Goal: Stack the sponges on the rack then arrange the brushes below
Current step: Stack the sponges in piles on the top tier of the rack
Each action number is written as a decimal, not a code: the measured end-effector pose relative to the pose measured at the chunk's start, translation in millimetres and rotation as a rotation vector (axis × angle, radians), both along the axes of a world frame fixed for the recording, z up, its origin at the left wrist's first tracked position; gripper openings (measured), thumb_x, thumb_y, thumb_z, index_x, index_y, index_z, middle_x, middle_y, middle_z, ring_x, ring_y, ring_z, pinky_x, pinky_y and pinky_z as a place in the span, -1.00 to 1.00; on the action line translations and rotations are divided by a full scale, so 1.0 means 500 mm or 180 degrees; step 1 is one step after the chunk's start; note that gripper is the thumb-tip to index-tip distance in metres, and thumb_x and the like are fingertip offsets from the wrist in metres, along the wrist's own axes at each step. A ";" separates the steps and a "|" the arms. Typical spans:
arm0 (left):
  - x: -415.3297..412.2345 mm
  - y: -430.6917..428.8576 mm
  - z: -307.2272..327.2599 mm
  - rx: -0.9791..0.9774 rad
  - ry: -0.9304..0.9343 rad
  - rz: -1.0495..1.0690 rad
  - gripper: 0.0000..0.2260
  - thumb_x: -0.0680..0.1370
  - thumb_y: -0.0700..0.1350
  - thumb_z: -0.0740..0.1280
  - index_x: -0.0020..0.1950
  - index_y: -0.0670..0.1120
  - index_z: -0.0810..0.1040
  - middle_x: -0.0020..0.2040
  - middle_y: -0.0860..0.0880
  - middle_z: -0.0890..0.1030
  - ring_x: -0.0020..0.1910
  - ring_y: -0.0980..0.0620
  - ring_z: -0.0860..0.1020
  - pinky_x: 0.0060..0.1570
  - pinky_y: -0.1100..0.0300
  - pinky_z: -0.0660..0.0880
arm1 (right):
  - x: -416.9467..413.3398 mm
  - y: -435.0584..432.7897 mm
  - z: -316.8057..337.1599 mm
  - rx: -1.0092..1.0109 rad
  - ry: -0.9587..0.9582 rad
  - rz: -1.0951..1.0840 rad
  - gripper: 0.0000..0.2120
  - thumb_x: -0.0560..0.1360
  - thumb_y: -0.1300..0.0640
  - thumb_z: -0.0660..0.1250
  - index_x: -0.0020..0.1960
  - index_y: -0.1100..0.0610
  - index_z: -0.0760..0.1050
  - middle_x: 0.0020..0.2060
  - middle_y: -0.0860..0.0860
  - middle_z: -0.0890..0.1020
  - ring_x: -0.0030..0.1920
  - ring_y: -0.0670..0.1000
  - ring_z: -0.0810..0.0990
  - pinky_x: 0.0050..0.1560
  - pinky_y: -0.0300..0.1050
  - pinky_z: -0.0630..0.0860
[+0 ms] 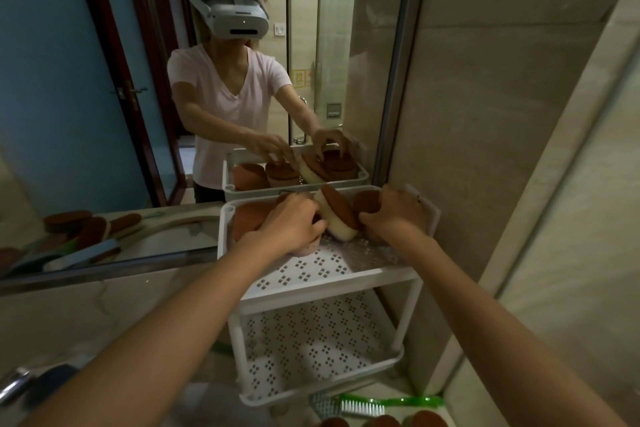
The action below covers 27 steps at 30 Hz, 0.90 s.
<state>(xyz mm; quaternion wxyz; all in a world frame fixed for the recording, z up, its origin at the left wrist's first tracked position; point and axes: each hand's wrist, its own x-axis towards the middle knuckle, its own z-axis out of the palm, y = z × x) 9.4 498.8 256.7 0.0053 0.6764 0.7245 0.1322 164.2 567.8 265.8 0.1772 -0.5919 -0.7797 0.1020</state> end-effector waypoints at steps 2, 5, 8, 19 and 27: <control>-0.001 0.004 -0.001 0.0022 0.0017 0.0000 -0.75 0.57 -0.02 0.24 -0.02 -0.18 0.60 0.06 -0.15 0.58 0.07 -0.13 0.54 0.05 0.02 0.50 | 0.003 0.000 0.004 0.0033 -0.0009 -0.0029 -0.46 0.43 -0.09 0.35 0.32 0.13 0.34 0.23 0.11 0.51 0.22 0.14 0.49 0.09 -0.03 0.45; 0.008 0.008 0.001 -0.0130 0.0167 0.0006 -0.75 0.59 -0.11 0.16 0.09 -0.21 0.56 0.18 -0.19 0.52 0.14 -0.17 0.51 0.05 0.03 0.46 | 0.004 0.000 0.004 0.0052 -0.0001 -0.0065 -0.45 0.42 -0.10 0.35 0.31 0.13 0.34 0.24 0.12 0.49 0.23 0.15 0.49 0.10 -0.02 0.45; 0.022 0.014 0.007 -0.0179 0.0292 0.0083 -0.73 0.61 -0.15 0.08 0.21 -0.21 0.46 0.20 -0.23 0.51 0.14 -0.22 0.51 -0.03 0.04 0.43 | 0.002 -0.003 0.000 0.0091 -0.0059 -0.0055 -0.45 0.43 -0.08 0.35 0.32 0.13 0.32 0.25 0.13 0.48 0.23 0.16 0.48 0.09 -0.01 0.46; 0.019 0.001 0.025 0.0020 0.0464 -0.0193 -0.43 0.52 0.22 0.19 0.45 0.00 0.18 0.40 -0.07 0.39 0.32 -0.12 0.42 0.16 -0.02 0.42 | -0.002 0.000 -0.010 -0.0035 0.0257 -0.0132 -0.50 0.42 -0.09 0.35 0.28 0.11 0.41 0.18 0.09 0.56 0.16 0.12 0.55 0.08 -0.04 0.49; 0.015 0.020 0.008 -0.0094 0.1287 -0.0227 -0.51 0.54 0.24 0.14 0.22 -0.12 0.50 0.13 -0.15 0.60 0.13 -0.14 0.53 0.04 0.02 0.42 | 0.013 0.000 0.004 0.0203 0.0210 -0.0111 -0.49 0.42 -0.11 0.35 0.26 0.13 0.39 0.21 0.11 0.51 0.21 0.13 0.50 0.07 -0.05 0.44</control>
